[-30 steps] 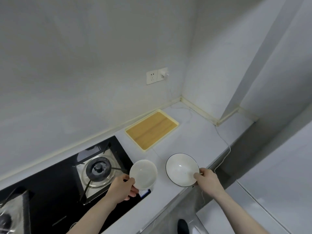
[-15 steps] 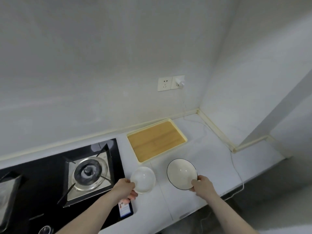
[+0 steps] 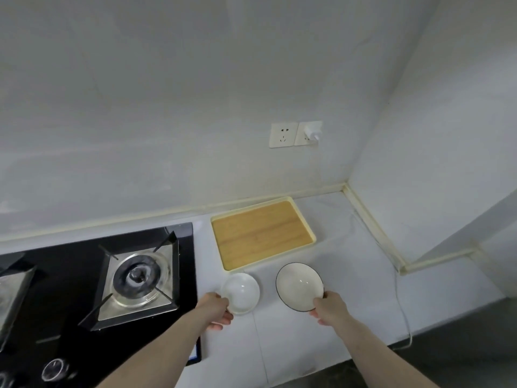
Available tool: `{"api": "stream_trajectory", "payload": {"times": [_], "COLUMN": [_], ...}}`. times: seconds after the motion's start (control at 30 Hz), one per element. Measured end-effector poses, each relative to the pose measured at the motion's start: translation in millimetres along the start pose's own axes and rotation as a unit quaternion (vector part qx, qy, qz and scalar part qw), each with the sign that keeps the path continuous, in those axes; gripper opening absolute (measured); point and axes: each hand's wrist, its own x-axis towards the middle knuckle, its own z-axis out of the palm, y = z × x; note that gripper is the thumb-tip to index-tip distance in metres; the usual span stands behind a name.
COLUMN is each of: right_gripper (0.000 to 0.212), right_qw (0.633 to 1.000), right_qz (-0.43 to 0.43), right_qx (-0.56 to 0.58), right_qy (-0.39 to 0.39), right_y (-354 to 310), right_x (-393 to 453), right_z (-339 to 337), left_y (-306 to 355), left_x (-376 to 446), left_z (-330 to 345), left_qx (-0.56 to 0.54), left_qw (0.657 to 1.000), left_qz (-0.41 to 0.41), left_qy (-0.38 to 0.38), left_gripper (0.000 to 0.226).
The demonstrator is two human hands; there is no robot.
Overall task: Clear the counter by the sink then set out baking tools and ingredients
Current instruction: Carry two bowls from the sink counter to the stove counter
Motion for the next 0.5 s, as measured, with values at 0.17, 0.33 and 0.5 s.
{"api": "stream_trajectory", "payload": {"times": [0.17, 0.33, 0.5], "right_gripper": [0.018, 0.022, 0.028], "right_qw": [1.000, 1.000, 0.999], "right_qz": [0.012, 0.015, 0.017], "right_qx": [0.003, -0.007, -0.014], "right_qy": [-0.015, -0.026, -0.040], "right_y": [-6.9, -14.6, -24.8], "right_x": [14.3, 29.9, 41.1], "right_z": [-0.5, 0.3, 7.0], "left_y": [5.4, 12.6, 15.8], "left_x": [11.6, 18.2, 22.7], "left_z": [5.6, 11.0, 12.5], "left_qx": [-0.007, -0.028, -0.037], "left_qw": [1.000, 0.999, 0.999], "left_qz": [-0.011, -0.008, -0.009], "left_qy": [0.008, 0.015, 0.026], "left_gripper": [0.012, 0.014, 0.013]}}
